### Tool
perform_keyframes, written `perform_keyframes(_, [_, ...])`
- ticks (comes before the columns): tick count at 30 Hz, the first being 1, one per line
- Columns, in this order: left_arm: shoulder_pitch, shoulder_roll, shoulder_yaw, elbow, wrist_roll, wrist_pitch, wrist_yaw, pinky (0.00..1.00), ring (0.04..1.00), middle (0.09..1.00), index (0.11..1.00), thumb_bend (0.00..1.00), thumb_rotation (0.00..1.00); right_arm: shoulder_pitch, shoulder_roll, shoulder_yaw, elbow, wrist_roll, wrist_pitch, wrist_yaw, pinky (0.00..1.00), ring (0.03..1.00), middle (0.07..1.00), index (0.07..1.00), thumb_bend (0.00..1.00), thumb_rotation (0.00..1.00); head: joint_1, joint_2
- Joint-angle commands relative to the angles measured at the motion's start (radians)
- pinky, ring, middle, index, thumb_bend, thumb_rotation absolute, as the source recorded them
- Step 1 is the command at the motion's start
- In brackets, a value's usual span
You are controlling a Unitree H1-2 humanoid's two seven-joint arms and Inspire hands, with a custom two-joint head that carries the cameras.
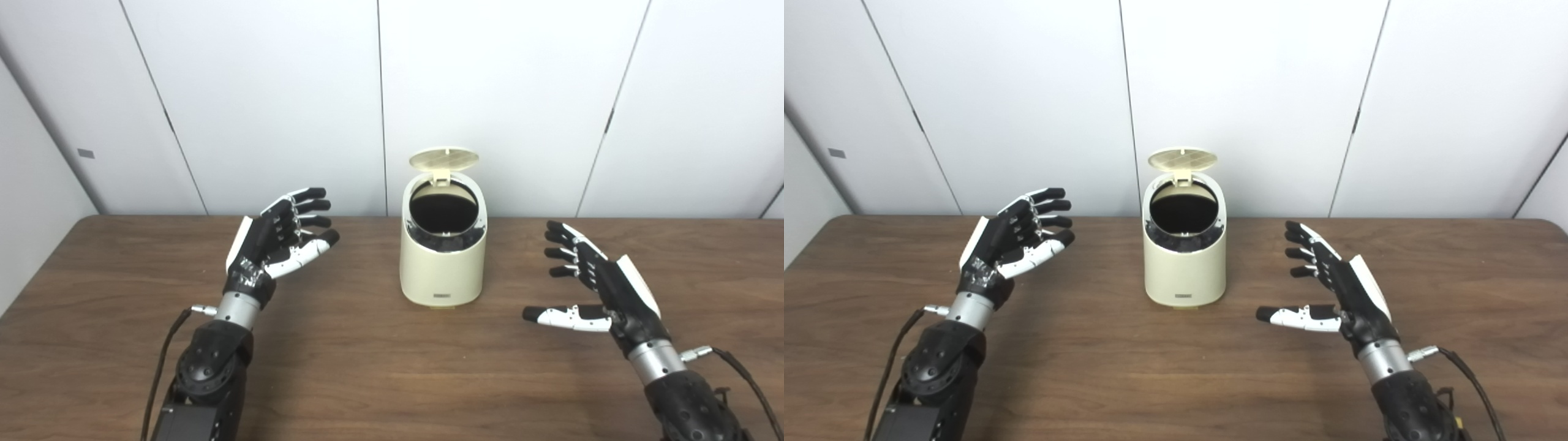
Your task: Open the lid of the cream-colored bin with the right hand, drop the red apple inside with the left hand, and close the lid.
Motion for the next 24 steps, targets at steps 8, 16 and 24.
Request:
perform_keyframes(8, [0.012, 0.003, 0.009, 0.047, 0.013, -0.044, -0.014, 0.54, 0.641, 0.723, 0.768, 0.68, 0.14, -0.055, -0.027, -0.006, -0.004, 0.001, -0.06, 0.0, 0.69, 0.811, 0.866, 0.886, 0.73, 0.19, -0.001, -0.002])
perform_keyframes(16, [0.032, -0.003, 0.003, 0.087, 0.028, -0.088, -0.02, 0.51, 0.627, 0.719, 0.753, 0.64, 0.09, -0.094, -0.037, -0.002, 0.0, -0.024, -0.053, -0.003, 0.73, 0.81, 0.868, 0.889, 0.75, 0.27, -0.004, -0.006])
perform_keyframes(24, [0.046, 0.0, -0.002, 0.122, 0.039, -0.111, -0.025, 0.49, 0.615, 0.707, 0.74, 0.65, 0.09, -0.211, -0.043, 0.016, 0.003, -0.011, -0.03, 0.032, 0.75, 0.84, 0.895, 0.891, 0.75, 0.31, -0.048, -0.019])
